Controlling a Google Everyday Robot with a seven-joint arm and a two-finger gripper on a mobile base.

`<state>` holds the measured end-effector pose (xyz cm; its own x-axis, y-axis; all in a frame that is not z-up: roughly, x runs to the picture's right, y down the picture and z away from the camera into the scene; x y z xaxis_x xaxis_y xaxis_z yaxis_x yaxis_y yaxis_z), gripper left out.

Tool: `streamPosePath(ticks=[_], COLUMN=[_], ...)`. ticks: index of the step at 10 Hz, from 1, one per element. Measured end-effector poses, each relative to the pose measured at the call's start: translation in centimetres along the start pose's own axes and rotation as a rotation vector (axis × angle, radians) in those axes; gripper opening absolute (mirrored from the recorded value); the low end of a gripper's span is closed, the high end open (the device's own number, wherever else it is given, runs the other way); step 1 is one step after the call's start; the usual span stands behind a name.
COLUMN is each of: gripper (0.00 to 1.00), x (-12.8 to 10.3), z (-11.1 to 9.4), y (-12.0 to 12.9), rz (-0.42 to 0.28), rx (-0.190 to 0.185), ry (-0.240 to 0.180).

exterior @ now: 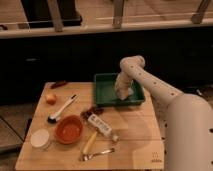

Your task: Wipe tray with sponge

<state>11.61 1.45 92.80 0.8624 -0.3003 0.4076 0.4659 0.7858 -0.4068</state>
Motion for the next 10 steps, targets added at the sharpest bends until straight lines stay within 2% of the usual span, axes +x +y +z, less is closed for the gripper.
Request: streamPosePath(ticks=[2, 3, 5, 8, 9, 10], gripper=[0.04, 0.04, 0.04, 0.04, 0.04, 0.04], x=[0.9, 0.5, -2.3, -5.5, -6.1, -6.8], z=[0.8, 1.4, 2.6, 3.5, 3.5, 3.3], y=[-2.3, -4.0, -5.8, -3.7, -2.3, 0.2], rz=[-0.008, -0.025, -0.078, -0.124, -0.128, -0.128], rx=[-0.001, 0.003, -0.007, -0.032, -0.037, -0.039], ry=[0.006, 0.003, -0.026, -0.069, -0.076, -0.085])
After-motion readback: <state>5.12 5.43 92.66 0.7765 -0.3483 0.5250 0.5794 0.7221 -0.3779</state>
